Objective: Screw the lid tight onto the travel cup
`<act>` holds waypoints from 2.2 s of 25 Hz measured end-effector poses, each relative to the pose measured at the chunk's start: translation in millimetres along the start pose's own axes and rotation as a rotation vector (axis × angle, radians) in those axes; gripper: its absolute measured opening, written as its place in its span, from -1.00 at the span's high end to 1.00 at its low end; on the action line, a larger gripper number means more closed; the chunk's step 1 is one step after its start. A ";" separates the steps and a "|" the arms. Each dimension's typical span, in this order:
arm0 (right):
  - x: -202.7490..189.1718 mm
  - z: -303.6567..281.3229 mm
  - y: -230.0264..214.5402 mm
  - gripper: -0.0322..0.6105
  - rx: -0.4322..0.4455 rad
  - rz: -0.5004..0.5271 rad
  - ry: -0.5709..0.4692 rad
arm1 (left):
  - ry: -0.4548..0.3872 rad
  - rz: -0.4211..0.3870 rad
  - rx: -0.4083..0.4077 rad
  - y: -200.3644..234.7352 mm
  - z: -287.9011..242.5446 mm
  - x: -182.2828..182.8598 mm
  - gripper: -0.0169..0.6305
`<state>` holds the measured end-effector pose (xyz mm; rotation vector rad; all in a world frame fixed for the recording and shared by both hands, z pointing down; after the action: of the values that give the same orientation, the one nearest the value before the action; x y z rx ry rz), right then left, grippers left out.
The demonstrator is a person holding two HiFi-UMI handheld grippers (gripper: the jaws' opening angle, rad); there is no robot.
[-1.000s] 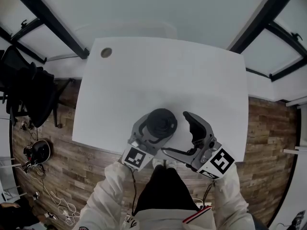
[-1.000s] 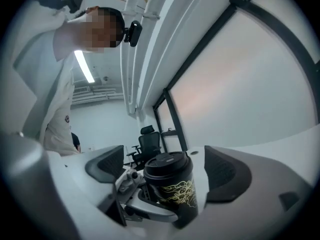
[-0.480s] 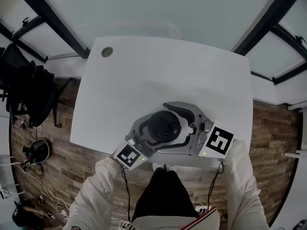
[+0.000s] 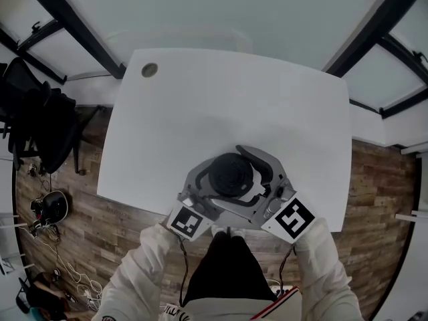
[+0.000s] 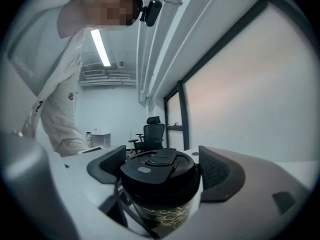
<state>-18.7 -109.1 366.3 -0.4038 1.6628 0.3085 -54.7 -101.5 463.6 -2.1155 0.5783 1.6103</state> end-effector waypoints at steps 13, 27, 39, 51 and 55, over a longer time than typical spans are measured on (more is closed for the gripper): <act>-7.7 11.2 20.5 -0.58 -0.441 -0.095 -0.022 | -0.027 0.049 0.208 -13.5 2.2 2.8 -0.27; -15.7 -2.0 -4.2 -0.58 0.395 0.004 0.144 | -0.006 0.073 -0.186 3.3 4.0 -4.2 -0.27; -10.7 -10.8 15.2 -0.58 -0.131 -0.061 0.020 | 0.010 0.053 -0.030 -0.1 12.7 -7.8 -0.27; -17.5 -0.2 26.2 -0.58 -0.416 -0.149 0.005 | -0.038 0.075 0.087 -8.2 13.8 -4.9 -0.27; -10.8 15.1 24.9 -0.58 -0.186 -0.152 -0.034 | -0.045 0.086 -0.034 -4.3 14.2 -5.5 -0.27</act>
<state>-14.9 -79.3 374.3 -0.6575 1.5657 0.3558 -65.0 -89.6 465.8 -2.0993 0.6397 1.7211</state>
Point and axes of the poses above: the fingertips, and each gripper's own axes: z backward along the fingers, y to its left, x out of its top, the point moved 5 cm from there along z, backward along the fingers, and after that the axes turned 8 degrees about y, right-handed, at the moved point
